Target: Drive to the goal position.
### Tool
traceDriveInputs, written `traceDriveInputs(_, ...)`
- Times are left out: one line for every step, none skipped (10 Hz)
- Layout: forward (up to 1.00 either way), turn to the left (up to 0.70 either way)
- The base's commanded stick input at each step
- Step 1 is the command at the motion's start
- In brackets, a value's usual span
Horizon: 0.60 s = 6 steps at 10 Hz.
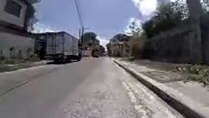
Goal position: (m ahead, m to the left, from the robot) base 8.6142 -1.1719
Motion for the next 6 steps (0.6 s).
traceDriveInputs(1.00, -0.04)
traceDriveInputs(1.00, -0.19)
traceDriveInputs(1.00, -0.38)
traceDriveInputs(1.00, -0.39)
traceDriveInputs(1.00, -0.30)
traceDriveInputs(1.00, -0.14)
